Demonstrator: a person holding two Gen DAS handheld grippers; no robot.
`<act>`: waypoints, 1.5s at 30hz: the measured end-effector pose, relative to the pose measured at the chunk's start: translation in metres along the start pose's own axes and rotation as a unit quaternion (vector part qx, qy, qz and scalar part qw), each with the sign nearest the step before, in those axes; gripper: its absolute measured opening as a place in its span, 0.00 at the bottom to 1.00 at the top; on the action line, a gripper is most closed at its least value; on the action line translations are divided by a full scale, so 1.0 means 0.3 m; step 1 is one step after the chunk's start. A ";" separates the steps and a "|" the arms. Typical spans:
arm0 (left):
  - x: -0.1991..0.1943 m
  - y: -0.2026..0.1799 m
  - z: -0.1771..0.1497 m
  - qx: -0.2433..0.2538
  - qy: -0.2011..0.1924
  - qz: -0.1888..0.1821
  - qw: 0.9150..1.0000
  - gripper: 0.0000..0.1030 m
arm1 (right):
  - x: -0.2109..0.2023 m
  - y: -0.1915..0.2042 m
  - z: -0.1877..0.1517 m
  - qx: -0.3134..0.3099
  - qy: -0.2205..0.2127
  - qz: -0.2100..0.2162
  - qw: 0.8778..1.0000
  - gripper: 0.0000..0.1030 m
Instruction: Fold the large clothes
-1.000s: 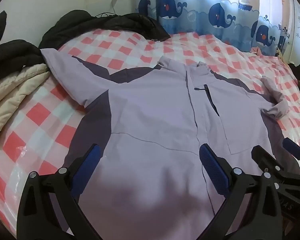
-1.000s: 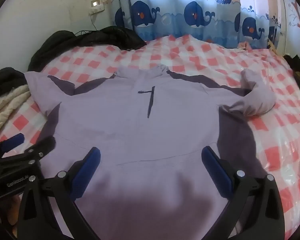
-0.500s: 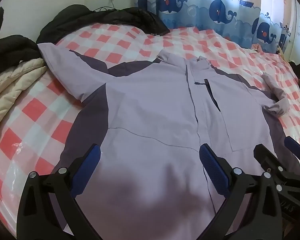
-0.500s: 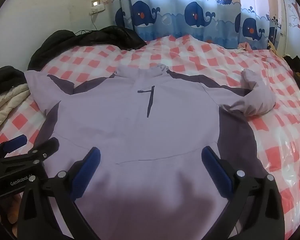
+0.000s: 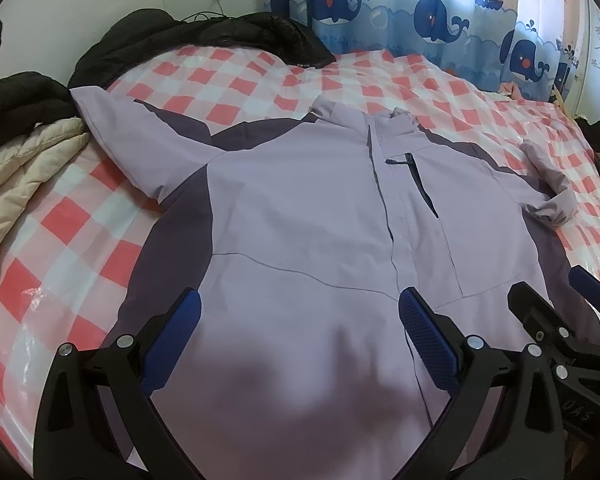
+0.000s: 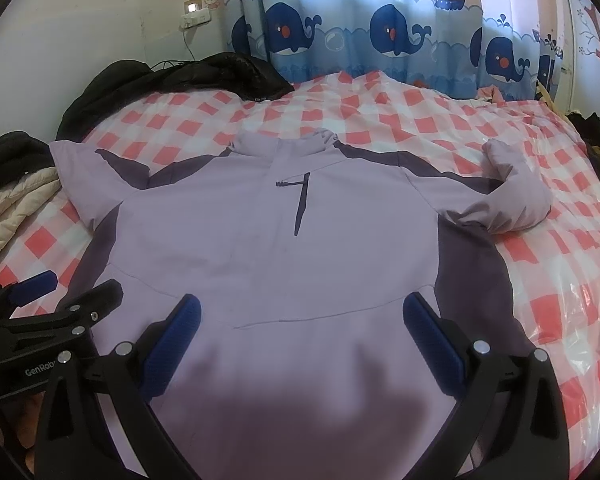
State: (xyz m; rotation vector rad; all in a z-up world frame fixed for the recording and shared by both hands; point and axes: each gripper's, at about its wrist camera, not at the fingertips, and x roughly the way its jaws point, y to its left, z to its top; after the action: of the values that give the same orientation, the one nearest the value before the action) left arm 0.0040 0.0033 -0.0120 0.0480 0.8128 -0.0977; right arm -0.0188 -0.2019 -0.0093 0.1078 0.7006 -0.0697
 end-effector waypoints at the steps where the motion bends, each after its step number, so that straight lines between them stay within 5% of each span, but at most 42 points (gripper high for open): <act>1: 0.000 -0.002 -0.002 0.001 0.000 0.000 1.000 0.92 | -0.001 0.002 0.001 0.000 0.001 0.000 1.000 0.95; 45: 0.020 0.009 -0.013 -0.003 0.008 0.004 1.000 0.92 | 0.001 0.005 0.001 0.002 0.004 0.005 1.000 0.95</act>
State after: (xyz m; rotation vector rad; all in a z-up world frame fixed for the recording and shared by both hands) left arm 0.0057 0.0060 -0.0189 0.0454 0.8284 -0.0871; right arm -0.0182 -0.2006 -0.0091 0.1150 0.7076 -0.0607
